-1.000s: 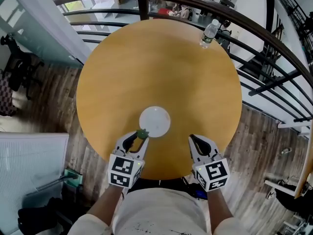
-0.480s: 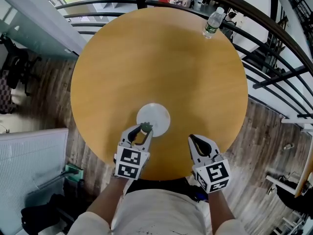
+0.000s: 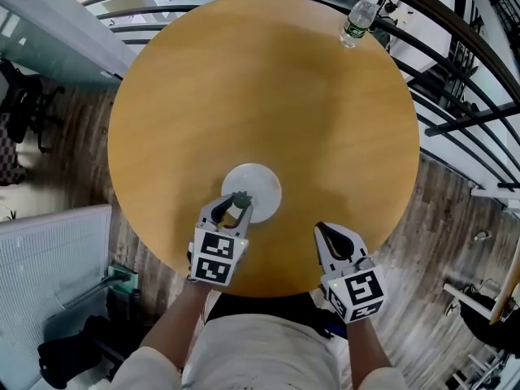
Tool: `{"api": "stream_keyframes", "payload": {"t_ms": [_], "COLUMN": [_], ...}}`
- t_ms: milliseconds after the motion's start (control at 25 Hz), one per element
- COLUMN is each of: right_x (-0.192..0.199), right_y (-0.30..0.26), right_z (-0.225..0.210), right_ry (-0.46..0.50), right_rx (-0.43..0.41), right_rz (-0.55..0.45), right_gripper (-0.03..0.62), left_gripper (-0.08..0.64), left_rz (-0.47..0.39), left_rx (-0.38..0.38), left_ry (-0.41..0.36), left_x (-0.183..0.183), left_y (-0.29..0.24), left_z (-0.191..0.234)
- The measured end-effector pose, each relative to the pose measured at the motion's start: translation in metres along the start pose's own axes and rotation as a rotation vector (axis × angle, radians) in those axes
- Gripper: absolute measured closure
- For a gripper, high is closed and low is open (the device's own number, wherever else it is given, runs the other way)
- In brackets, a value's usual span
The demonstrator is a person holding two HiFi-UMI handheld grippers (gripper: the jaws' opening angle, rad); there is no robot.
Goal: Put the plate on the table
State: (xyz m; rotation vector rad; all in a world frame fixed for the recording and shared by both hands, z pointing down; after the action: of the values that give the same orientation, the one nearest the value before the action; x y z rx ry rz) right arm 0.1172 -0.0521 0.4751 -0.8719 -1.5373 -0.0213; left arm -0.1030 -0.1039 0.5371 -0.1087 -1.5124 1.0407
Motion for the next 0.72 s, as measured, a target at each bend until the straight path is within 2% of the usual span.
{"api": "stream_keyframes", "payload": {"t_ms": [280, 720], "right_x": [0.013, 0.022], "right_y": [-0.01, -0.017], "right_z": [-0.004, -0.009], "right_ry": [-0.032, -0.056], "right_rx": [-0.013, -0.023], "right_rz": [0.019, 0.038], "right_gripper": [0.568, 0.568], "left_gripper": [0.411, 0.411], "left_rz": [0.052, 0.126], "left_rx": [0.005, -0.006], "left_ry": [-0.037, -0.052], "left_x": [0.008, 0.022], "left_y": [-0.024, -0.052], "left_z": [0.001, 0.001]}}
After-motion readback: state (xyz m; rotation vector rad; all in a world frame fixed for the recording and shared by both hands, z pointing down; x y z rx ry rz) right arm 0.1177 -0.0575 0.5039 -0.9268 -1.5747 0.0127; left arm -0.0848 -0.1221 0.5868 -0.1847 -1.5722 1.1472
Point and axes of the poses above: the fingertips, and each gripper's own axes: y backward along the fingers, z to its left, x out of its underside, the point moved 8 cm from there along y, backward along the fingers, and after that the axes turned 8 degrees about -z, right-handed, at the moved point
